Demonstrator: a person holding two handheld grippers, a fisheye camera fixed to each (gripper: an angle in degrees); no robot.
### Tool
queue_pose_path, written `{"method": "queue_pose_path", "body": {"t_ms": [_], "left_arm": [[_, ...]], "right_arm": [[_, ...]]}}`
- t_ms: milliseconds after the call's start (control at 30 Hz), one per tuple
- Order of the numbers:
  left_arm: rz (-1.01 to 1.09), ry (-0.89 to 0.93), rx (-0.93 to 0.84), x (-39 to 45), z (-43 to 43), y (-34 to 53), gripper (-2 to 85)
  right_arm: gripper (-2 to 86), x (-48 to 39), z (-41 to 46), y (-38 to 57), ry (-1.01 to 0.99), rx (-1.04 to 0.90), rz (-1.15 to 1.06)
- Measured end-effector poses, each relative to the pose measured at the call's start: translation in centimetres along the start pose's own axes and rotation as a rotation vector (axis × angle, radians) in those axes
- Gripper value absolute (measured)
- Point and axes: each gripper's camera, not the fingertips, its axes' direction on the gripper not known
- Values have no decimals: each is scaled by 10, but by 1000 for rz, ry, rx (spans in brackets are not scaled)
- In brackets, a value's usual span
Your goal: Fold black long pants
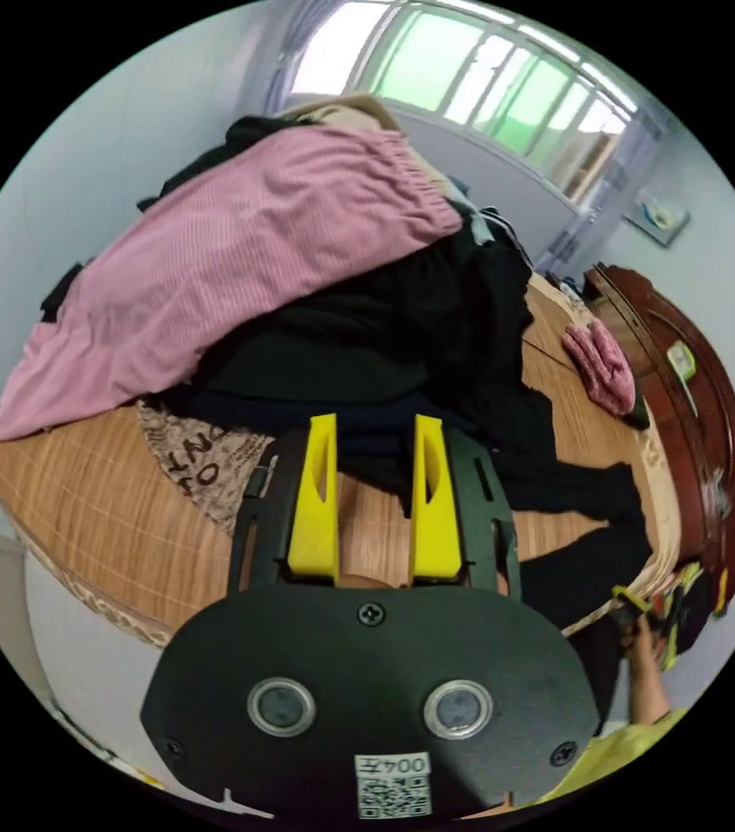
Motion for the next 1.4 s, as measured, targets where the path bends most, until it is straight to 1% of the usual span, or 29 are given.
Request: {"method": "queue_pose_path", "body": {"t_ms": [33,67,133,233,267,333,400,533,600,767,867,1033,1167,1233,1300,1400], "left_arm": [[90,-35,9,21,-12,29,77],[134,-54,14,32,-18,46,64],[279,-136,34,78,-31,112,30],[369,-247,15,121,-30,183,17],[376,-249,-4,127,-27,193,16],[326,-203,-74,140,-22,221,11],[282,-178,-103,148,-23,235,10],[233,-119,-123,166,-31,255,9],[227,-102,-124,173,-34,262,9],[239,-88,-132,190,-26,273,9],[227,-72,-139,197,-15,282,9],[244,-90,-156,213,11,301,9],[218,-98,-96,218,17,315,8],[170,-64,-66,214,22,323,8],[144,-41,-57,211,26,327,8],[189,-72,-62,218,32,331,7]], "right_arm": [[40,4,-1,-1,-2,0,7],[42,9,-3,-1,-10,0,18],[46,19,-5,-2,-42,2,49],[59,38,-9,-3,-148,4,91],[64,46,-12,-3,-188,1,94],[53,58,-18,-4,-200,-20,114],[53,69,-33,0,-164,40,125],[63,114,-71,12,-129,245,166],[60,140,-82,13,-98,285,187],[61,204,-96,0,21,231,230],[65,228,-97,-15,28,199,249],[74,254,-80,-57,92,142,255],[75,273,-61,-93,125,96,292],[74,279,-51,-101,125,64,298],[65,279,-49,-101,162,78,259],[64,279,-46,-94,205,84,210]]}}
